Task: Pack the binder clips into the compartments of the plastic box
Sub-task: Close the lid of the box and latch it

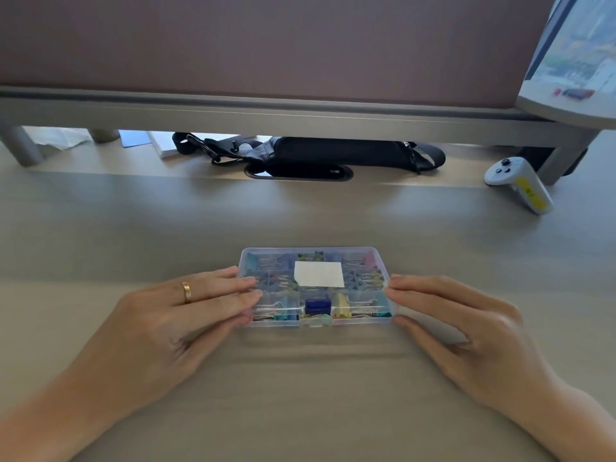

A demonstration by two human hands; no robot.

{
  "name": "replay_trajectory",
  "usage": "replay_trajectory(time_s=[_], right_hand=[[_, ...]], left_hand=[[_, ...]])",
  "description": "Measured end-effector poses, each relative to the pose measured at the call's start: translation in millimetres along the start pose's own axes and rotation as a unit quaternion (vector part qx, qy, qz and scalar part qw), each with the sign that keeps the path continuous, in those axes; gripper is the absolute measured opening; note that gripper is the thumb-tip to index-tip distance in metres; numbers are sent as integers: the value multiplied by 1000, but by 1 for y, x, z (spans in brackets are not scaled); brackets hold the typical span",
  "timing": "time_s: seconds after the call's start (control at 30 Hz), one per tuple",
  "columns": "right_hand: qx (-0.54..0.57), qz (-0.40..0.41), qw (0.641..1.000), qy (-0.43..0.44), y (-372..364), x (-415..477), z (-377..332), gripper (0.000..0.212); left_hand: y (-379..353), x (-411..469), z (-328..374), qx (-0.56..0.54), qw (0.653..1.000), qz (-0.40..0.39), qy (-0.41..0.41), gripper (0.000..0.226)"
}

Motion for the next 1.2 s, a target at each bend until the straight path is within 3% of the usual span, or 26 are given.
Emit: replay_trajectory(time_s=[0.2, 0.4, 0.53, 0.63, 1.2], right_hand=[[6, 2, 1000, 19, 1, -1, 0, 24], [-18, -15, 998, 53, 0, -2, 1, 16], [-49, -35, 995, 83, 1, 0, 2, 15], [-77, -41, 991, 101, 1, 0, 3, 14], [-18, -41, 996, 79, 0, 1, 5, 16]], left_hand=[[-5, -5, -2, 9, 1000, -15, 3, 45], [-7, -7, -5, 56, 997, -5, -46, 47], [-4, 1, 5, 58, 994, 43, -79, 32], [-3, 3, 6, 66, 993, 37, -94, 28], [-1, 25, 28, 57, 996, 12, -63, 20]])
Point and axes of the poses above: each hand's wrist, its own x-axis towards the middle knuckle, its own y-axis out of the back of the hand, z = x × y, the point moved 1 cm from there along x, towards the middle knuckle, and after that the axes turned 5 degrees about x, right-handed, at the moved point
